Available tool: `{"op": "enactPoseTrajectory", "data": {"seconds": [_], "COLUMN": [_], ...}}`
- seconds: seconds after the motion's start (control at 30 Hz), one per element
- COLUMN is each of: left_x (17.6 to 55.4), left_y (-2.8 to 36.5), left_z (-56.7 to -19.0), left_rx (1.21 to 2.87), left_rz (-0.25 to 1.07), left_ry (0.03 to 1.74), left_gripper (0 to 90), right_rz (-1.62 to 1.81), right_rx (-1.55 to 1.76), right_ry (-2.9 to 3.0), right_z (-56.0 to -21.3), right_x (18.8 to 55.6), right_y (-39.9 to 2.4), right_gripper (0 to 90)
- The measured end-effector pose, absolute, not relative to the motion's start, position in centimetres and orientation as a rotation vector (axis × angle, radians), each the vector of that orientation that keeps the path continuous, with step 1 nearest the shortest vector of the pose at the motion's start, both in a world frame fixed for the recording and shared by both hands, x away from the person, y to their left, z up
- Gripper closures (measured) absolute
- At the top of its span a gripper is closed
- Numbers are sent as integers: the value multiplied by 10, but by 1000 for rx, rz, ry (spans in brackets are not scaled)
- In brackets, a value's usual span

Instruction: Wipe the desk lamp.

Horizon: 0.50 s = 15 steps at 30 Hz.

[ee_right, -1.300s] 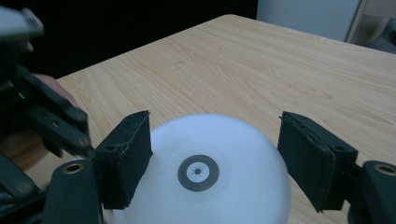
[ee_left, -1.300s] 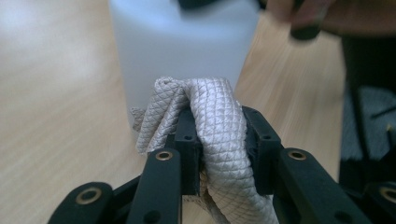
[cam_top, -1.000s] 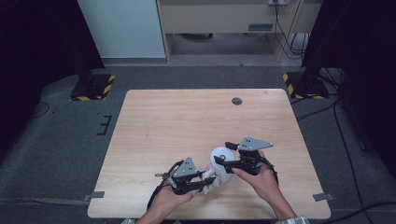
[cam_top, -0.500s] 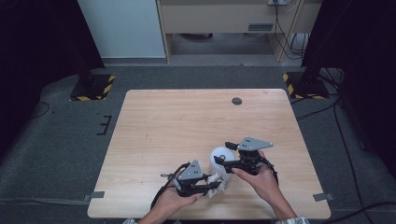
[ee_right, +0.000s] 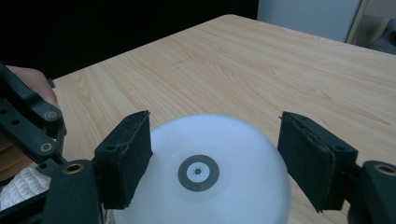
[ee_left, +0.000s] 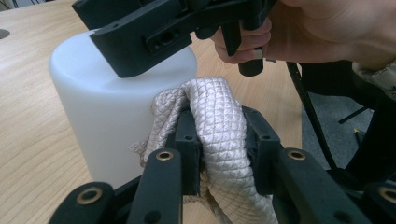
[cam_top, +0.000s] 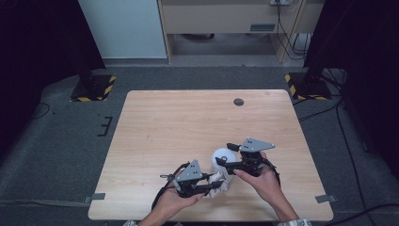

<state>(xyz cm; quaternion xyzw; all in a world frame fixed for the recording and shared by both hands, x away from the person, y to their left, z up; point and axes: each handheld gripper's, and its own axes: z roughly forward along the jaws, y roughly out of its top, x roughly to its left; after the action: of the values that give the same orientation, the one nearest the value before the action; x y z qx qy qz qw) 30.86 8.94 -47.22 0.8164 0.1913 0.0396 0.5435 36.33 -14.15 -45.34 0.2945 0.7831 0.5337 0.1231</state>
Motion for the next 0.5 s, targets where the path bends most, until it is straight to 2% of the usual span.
{"op": "enactPoseTrajectory", "data": {"seconds": [0.17,0.27,0.3,0.5], "left_x": [309,309,308,314], "left_y": [85,86,90,120], "left_z": [-490,-489,-484,-467], "left_rx": [2042,2044,2024,1922], "left_rz": [76,86,95,137], "left_ry": [484,487,491,550], "left_gripper": [701,700,699,700], "right_rz": [1557,1558,1540,1582], "right_rx": [860,861,868,841], "right_ry": [2284,2288,2298,2268], "right_z": [-453,-453,-453,-447], "right_x": [363,363,363,357], "right_y": [-141,-140,-139,-144], "right_gripper": [260,218,124,73]}}
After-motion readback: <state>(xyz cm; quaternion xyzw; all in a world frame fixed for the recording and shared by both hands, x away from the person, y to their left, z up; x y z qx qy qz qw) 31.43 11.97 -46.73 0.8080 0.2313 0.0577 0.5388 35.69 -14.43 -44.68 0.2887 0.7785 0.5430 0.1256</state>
